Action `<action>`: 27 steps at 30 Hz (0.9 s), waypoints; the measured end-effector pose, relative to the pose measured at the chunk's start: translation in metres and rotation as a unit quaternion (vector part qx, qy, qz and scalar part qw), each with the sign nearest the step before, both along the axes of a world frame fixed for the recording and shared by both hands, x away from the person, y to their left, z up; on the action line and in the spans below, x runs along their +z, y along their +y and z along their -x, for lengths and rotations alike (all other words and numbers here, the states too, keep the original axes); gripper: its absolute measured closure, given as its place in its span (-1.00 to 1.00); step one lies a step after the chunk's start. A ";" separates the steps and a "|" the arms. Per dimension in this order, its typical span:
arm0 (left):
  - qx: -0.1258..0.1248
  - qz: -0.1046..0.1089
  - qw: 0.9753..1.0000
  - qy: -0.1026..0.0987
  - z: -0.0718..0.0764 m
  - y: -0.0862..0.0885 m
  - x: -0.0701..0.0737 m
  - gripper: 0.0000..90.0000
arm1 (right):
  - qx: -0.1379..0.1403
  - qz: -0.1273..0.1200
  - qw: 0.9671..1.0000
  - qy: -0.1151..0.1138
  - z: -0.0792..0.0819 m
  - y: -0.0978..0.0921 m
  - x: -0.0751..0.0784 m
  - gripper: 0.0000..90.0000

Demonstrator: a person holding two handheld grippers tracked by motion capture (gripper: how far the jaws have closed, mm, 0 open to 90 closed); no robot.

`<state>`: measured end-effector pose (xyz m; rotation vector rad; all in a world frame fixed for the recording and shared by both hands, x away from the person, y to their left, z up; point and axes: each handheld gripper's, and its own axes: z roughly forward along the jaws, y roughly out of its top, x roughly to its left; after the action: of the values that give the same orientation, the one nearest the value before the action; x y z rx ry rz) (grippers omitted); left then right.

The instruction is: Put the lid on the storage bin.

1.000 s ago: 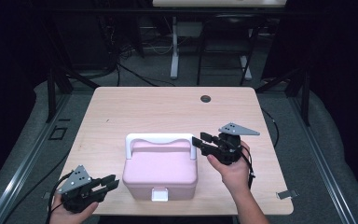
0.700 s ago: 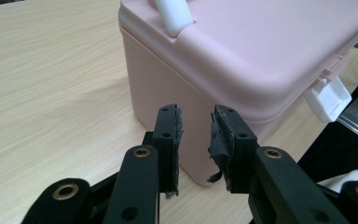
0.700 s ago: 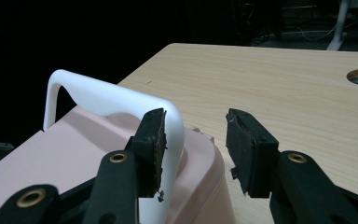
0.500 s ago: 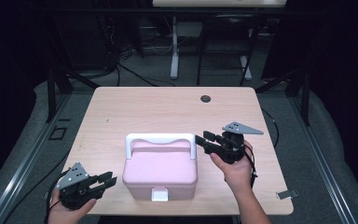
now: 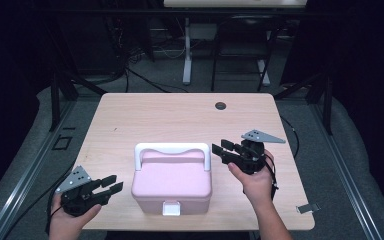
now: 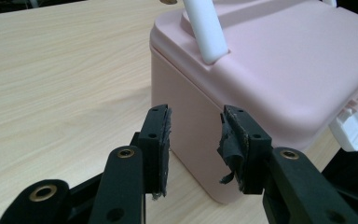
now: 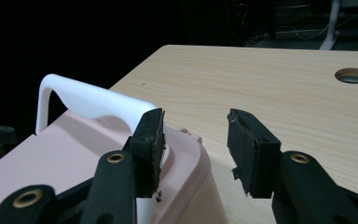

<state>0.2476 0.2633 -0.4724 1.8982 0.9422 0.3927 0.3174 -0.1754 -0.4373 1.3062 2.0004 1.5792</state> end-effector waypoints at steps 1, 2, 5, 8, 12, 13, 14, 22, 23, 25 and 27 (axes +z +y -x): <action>0.001 -0.001 1.000 0.000 -0.001 0.000 0.001 0.36 | 0.000 -0.001 1.000 0.000 0.000 0.000 0.000 0.23; 0.001 -0.001 1.000 0.000 -0.003 0.000 0.003 0.35 | -0.001 -0.002 1.000 0.000 0.000 -0.001 0.000 0.23; 0.003 0.001 1.000 -0.006 -0.006 0.000 0.006 0.31 | -0.004 -0.002 1.000 -0.002 0.000 -0.002 0.000 0.23; 0.006 0.003 1.000 -0.009 -0.010 0.001 0.010 0.25 | -0.006 -0.004 1.000 -0.003 0.000 -0.003 0.001 0.23; 0.015 0.006 1.000 -0.014 -0.017 0.002 0.013 0.21 | -0.007 -0.003 1.000 -0.003 0.000 -0.004 0.001 0.22; 0.017 0.008 1.000 -0.015 -0.018 0.002 0.013 0.21 | -0.007 -0.004 1.000 -0.002 0.000 -0.004 0.001 0.22; 0.018 0.005 1.000 -0.013 -0.020 0.002 0.014 0.21 | -0.008 -0.003 1.000 -0.003 0.000 -0.004 0.001 0.22; 0.035 0.015 0.999 -0.015 -0.040 0.003 0.018 0.21 | -0.009 -0.003 1.000 -0.005 0.000 -0.005 0.002 0.22; 0.037 0.016 0.999 -0.015 -0.043 0.003 0.018 0.21 | -0.009 -0.003 1.000 -0.004 0.000 -0.005 0.001 0.22; 0.040 0.013 0.999 -0.011 -0.047 0.004 0.018 0.21 | -0.010 -0.004 1.000 -0.004 0.000 -0.006 0.001 0.22; 0.046 0.017 0.999 -0.012 -0.052 0.004 0.018 0.21 | -0.011 -0.004 1.000 -0.004 0.000 -0.006 0.001 0.22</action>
<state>0.2996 0.2670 -0.4548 1.8193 1.0179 0.4493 0.3172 -0.1815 -0.4360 1.3191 1.9699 1.5824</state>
